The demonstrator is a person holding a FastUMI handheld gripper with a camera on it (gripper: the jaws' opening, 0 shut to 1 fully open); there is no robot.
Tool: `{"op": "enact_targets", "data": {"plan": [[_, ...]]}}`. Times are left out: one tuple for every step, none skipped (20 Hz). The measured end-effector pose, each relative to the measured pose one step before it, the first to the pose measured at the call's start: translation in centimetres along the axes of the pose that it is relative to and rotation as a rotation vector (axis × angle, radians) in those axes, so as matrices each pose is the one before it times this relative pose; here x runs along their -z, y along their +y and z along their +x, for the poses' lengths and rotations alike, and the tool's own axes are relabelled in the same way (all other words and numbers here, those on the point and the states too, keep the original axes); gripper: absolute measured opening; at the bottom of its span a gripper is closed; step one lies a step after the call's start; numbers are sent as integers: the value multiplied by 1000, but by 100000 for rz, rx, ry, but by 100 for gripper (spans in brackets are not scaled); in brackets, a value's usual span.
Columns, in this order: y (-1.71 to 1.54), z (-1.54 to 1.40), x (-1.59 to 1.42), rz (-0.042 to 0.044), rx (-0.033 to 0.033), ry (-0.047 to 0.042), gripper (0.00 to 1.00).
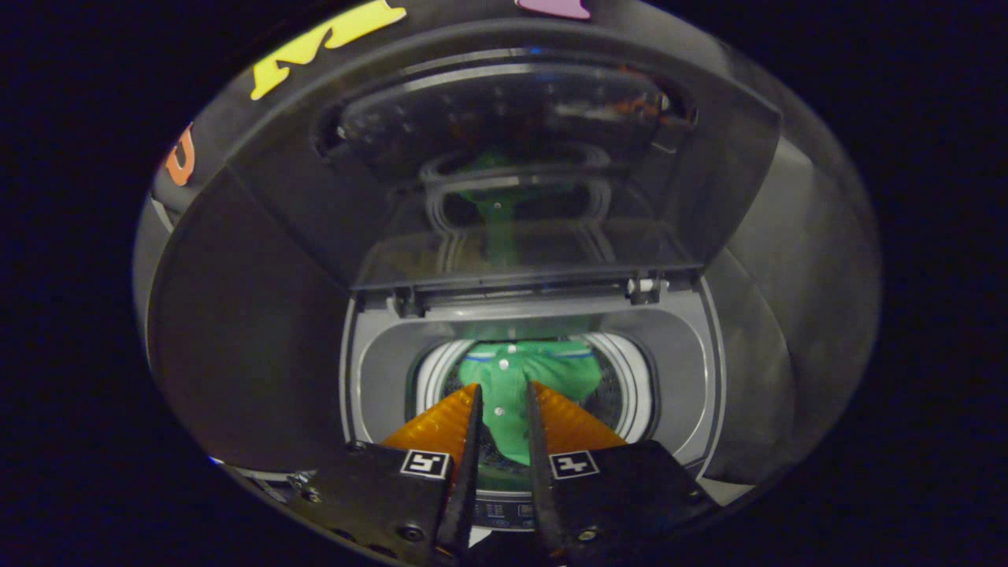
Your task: Put the clothes into the washing machine and then close the washing machine lid.
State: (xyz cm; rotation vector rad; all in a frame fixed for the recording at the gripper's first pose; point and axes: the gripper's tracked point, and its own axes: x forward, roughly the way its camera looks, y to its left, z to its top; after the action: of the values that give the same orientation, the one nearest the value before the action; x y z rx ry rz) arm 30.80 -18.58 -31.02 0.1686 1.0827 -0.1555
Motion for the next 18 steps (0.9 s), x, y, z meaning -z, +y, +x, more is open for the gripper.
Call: {"op": "enact_targets", "data": {"plan": [[202,-1480,-1164,-1306,-433,-3848,38],[262,-1266,-1234,-1613,-285,-4256,44],[322,-1374,-1656,-2467,-1148,-4770,48],[434,-1333,-2117,-2961,-724,-5174,53],[155,-1306,-2052,-3367,431,-5349,58],[230,-1163,-2200,-2793,609,-5815,62],[81,-961,-2115,-2355,1192,-5288,67],[4,-746,-2221,-1832,1457,-5109,71],[-229,-164,-2020,-1396,1319,-4948,71],[-12,114,-1765,-931,910,-3802,71],[-22,372,-1788,-567,-25,-2008,78],[-340,61,-800,136,65,-1728,85],[-28,606,-1132,876,29,-771,93],[-10,815,-689,207,-206,-243,100],[71,993,-766,67,85,-309,100],[-19,937,-207,-372,194,16,100],[-2,1013,-79,-721,-28,485,100],[320,1047,21,-5,-210,547,100]]}}
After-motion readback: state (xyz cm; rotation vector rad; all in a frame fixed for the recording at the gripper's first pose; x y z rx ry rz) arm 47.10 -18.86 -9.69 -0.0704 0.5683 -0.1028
